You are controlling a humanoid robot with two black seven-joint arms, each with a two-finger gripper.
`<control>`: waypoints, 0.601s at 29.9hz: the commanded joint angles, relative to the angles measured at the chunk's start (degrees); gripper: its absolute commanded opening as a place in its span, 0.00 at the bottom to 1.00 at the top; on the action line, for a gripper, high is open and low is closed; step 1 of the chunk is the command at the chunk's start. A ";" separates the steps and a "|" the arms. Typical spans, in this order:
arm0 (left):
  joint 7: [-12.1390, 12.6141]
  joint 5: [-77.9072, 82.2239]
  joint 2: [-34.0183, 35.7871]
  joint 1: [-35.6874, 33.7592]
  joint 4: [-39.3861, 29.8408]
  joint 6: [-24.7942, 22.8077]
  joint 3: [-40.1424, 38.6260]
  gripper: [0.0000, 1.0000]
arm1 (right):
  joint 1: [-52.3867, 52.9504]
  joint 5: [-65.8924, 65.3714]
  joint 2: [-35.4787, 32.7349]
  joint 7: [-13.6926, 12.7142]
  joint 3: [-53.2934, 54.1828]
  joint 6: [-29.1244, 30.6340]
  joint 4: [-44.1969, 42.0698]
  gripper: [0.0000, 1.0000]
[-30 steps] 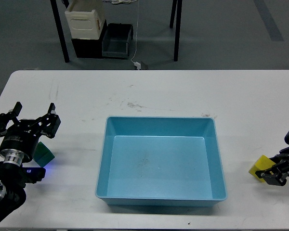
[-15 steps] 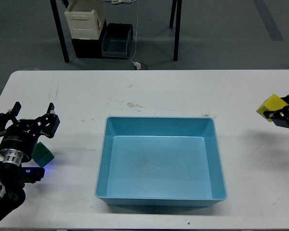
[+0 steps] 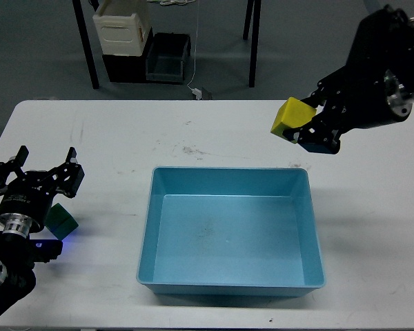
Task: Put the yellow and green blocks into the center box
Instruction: 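Lift the yellow cube and carry it over the blue tray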
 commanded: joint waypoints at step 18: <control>0.00 -0.09 0.36 -0.22 -0.01 0.44 -1.66 1.00 | -6.92 1.96 18.25 0.00 -9.42 0.00 -5.59 0.02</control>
